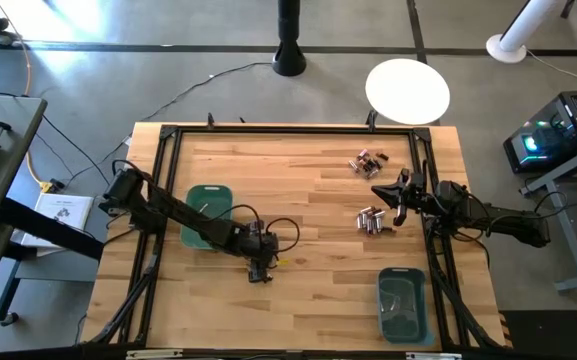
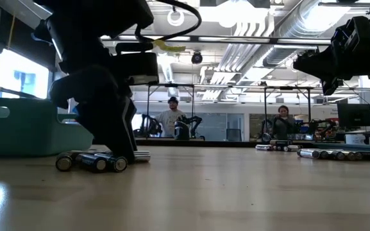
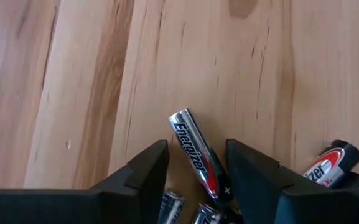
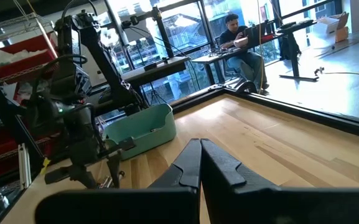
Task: Sort batteries
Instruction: Put the silver battery into the green bin
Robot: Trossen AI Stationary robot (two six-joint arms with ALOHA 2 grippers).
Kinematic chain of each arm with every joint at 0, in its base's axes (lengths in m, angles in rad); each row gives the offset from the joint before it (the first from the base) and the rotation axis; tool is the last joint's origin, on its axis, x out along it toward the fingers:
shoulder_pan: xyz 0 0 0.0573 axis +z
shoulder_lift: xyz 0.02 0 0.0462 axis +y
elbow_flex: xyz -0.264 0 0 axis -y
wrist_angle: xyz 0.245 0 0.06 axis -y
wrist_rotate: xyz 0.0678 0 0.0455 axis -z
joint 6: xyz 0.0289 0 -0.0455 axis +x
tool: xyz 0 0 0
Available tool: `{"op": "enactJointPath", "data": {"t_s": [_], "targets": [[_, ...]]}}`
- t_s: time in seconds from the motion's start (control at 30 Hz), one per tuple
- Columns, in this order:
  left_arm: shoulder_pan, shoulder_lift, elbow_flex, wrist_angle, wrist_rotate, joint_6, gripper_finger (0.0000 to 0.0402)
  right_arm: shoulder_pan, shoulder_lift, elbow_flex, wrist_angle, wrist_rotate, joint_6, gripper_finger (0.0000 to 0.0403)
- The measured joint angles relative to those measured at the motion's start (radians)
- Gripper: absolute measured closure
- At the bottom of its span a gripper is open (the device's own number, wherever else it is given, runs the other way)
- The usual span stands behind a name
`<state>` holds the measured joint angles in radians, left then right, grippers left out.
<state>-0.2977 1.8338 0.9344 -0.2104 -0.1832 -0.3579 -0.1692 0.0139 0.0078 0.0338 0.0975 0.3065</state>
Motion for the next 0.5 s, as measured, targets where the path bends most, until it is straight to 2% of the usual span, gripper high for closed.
{"op": "enactJointPath", "data": {"t_s": [0.13, 0.33, 0.43, 0.5], "targets": [[0.004, 0.002, 0.0, 0.003, -0.012, 0.02, 0.0284, 0.0, 0.0, 0.0, 0.0, 0.0, 0.0, 0.0403], [0.029, 0.001, -0.002, 0.03, -0.011, 0.015, 0.0361, 0.0, 0.0, 0.0, 0.0, 0.0, 0.0, 0.0403], [0.041, 0.004, -0.003, 0.068, -0.016, 0.041, 0.0367, 0.0, 0.0, 0.0, 0.0, 0.0, 0.0, 0.0403], [0.043, -0.001, -0.006, 0.113, -0.056, 0.068, 0.0367, 0.0, 0.0, 0.0, 0.0, 0.0, 0.0, 0.0403]]}}
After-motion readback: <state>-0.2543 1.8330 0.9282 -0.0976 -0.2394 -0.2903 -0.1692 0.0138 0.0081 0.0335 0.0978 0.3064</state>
